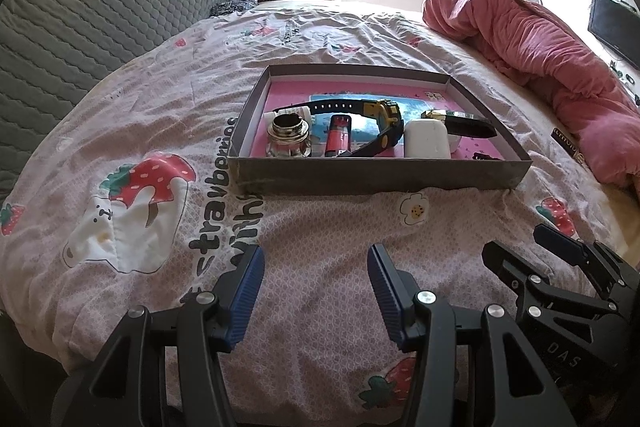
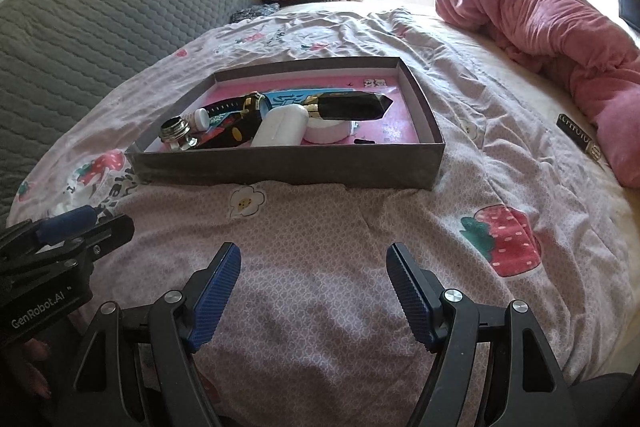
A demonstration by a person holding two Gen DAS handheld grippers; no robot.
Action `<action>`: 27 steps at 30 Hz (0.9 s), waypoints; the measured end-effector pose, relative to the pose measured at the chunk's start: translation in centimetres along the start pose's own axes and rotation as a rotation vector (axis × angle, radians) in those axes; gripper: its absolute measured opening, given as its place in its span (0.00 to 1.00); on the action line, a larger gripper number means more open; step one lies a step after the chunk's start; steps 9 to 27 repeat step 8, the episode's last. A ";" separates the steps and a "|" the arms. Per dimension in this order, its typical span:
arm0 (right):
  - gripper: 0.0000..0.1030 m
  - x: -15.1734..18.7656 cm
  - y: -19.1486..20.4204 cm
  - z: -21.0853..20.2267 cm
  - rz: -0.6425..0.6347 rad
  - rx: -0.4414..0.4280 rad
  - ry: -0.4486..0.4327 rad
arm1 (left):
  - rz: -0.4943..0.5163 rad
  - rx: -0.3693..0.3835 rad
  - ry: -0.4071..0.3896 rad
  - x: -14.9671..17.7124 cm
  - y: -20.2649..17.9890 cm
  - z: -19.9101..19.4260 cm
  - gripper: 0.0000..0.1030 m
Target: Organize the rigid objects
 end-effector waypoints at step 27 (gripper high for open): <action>0.74 -0.1 -0.1 0.1 0.003 0.016 -0.005 | -0.009 0.010 0.013 0.0 0.2 0.3 0.52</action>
Point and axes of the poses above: each gripper's, at about its wrist camera, not at the fingertips, and z roughly the way its jaws point, y to its left, x to its underside, the point moved 5 cm from there along z, roughly the way its jaws point, and after that the axes turned 7 degrees about x, right-handed, at the moved point
